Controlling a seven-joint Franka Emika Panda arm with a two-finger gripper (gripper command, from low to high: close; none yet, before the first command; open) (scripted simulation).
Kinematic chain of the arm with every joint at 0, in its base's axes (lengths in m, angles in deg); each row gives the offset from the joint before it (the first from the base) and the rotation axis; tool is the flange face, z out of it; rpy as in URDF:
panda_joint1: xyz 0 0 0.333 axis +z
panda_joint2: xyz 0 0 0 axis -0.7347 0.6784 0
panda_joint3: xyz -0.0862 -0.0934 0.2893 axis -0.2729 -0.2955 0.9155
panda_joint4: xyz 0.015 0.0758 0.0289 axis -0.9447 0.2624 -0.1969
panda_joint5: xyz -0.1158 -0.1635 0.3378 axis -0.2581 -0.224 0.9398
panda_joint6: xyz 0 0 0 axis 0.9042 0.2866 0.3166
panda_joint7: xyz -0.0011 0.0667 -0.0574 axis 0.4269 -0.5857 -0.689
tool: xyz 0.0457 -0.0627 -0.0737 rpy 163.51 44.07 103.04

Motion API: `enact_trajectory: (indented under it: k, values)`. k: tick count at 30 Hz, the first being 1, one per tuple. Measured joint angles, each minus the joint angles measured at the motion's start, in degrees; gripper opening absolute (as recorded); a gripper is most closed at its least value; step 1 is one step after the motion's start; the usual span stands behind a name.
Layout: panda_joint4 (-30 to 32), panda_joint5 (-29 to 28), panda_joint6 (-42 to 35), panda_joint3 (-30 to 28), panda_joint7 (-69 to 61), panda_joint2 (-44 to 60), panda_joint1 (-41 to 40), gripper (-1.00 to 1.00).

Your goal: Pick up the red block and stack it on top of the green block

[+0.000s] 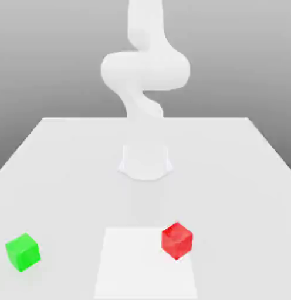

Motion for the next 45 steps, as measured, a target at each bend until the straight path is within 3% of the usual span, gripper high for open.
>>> enact_trajectory:
  k: [7,14,18,21,25,35,36,42,45]
  values:
    - [8.4,-3.5,8.3,10.3,20.6,14.4,-7.0,0.00]
    - [16.5,-5.7,16.3,16.7,39.5,28.2,-11.3,0.00]
    - [21.1,-4.4,20.9,18.2,48.6,35.4,-11.3,0.00]
    - [24.4,-0.5,24.4,19.1,52.9,39.9,-9.9,0.00]
    - [24.6,-2.0,27.6,17.9,56.2,43.9,-9.1,0.00]
    - [22.9,-15.5,36.0,8.0,66.1,54.7,-2.5,0.00]
    - [22.9,-16.1,36.7,6.6,66.5,55.6,-1.2,-1.00]
    - [22.8,-16.7,37.3,6.0,66.9,56.1,-0.8,-1.00]
    - [23.0,-14.2,35.6,8.4,65.2,54.0,-2.6,-1.00]
